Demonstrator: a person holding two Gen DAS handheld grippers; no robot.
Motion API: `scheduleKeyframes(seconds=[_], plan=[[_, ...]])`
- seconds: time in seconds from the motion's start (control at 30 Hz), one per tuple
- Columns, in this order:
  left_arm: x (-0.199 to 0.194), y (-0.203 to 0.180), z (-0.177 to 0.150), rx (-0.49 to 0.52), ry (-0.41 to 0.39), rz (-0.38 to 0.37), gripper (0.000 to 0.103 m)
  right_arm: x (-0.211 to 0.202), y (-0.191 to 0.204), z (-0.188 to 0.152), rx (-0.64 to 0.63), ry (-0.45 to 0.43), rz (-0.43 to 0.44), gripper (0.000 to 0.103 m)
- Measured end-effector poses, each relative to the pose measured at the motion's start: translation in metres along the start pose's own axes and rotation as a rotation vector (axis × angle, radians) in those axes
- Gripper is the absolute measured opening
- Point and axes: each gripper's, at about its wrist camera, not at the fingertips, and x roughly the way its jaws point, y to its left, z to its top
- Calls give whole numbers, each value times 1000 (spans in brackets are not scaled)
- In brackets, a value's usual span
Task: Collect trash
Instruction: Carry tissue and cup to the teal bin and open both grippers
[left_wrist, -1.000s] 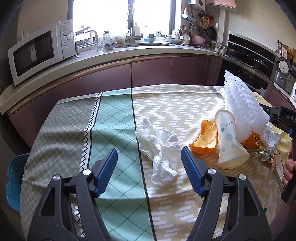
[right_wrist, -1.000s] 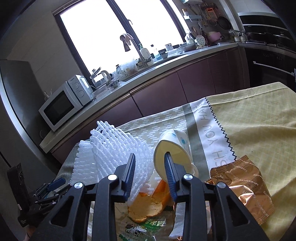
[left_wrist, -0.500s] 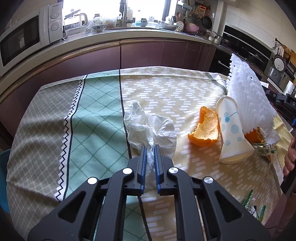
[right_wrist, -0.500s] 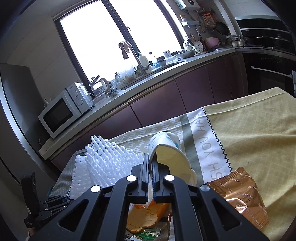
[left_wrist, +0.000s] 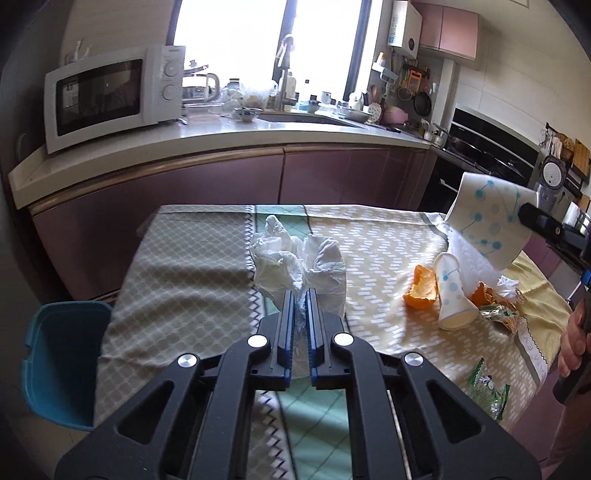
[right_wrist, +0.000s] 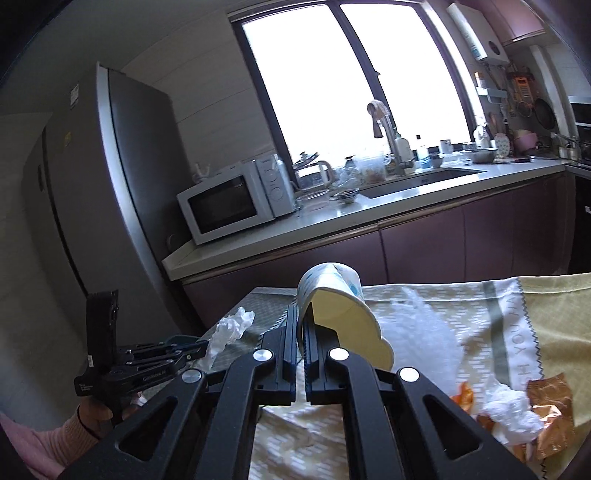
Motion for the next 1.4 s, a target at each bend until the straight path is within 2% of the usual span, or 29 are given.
scheduleKeyframes(seconds=[0.27,0.43,0.63,0.77,0.9,1.0,1.07,1.17,1.3,1.4], plan=[[-71,112,-15,-110,-37,219,7,106,116,-13,-128,203,279,2],[-79,186,-31,-203,-2,334,7,168,175,-20,-179,314,362,2],[-53,243,-46,-257,79,380,7,234,221,-37,-231,435,361,2],[-25,268,-56,-304,131,366,7,276,230,-51,-208,520,349,3],[-5,281,-68,-331,166,377,9,300,241,-57,-216,564,324,6],[4,291,-73,-348,175,383,9,313,246,-57,-216,580,313,8],[7,296,-73,-355,179,391,15,318,247,-55,-214,578,300,9],[10,298,-78,-370,180,400,16,324,247,-52,-203,577,288,20],[7,298,-79,-378,162,413,16,323,239,-49,-182,564,302,20],[-1,294,-77,-382,134,413,21,311,226,-49,-158,541,311,20]])
